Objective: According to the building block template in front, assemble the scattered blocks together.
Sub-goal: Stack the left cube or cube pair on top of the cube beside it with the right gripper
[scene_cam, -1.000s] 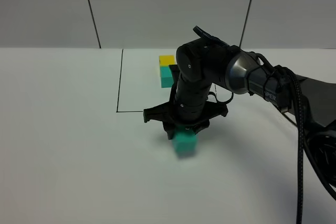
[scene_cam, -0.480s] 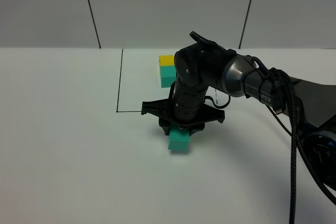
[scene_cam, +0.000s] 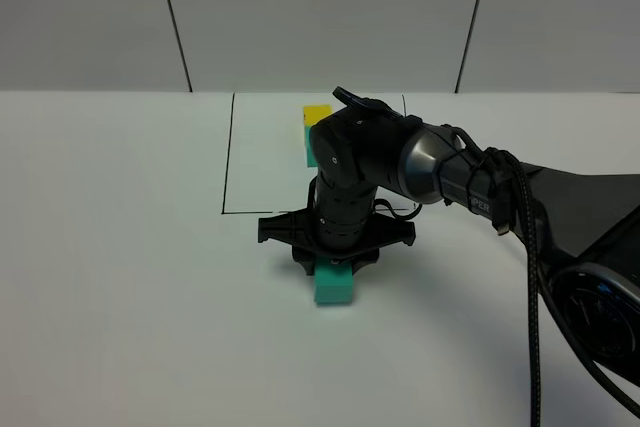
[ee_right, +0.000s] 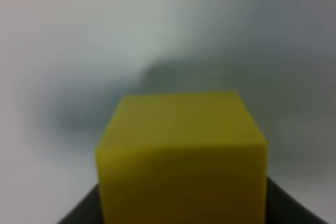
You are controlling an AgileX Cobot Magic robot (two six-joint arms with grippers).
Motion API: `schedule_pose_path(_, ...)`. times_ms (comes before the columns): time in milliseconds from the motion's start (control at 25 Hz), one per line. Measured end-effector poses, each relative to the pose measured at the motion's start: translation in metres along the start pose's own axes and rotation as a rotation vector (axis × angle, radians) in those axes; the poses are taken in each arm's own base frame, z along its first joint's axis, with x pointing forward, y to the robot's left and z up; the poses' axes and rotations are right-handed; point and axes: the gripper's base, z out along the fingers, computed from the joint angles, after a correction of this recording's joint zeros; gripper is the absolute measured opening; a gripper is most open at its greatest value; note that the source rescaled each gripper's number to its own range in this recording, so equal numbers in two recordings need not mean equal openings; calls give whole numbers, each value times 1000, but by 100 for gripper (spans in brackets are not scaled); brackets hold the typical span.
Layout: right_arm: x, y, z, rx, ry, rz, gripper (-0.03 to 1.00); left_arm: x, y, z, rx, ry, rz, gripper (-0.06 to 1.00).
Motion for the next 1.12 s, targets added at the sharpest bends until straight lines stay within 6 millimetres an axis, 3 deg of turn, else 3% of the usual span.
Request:
schedule_pose_path(520,5,-3,20,66,26,19,2,0,0,0,0,0,0,59)
schedule_pose_path(1120,6,0,20,39,33,-42,2,0,0,0,0,0,0,59)
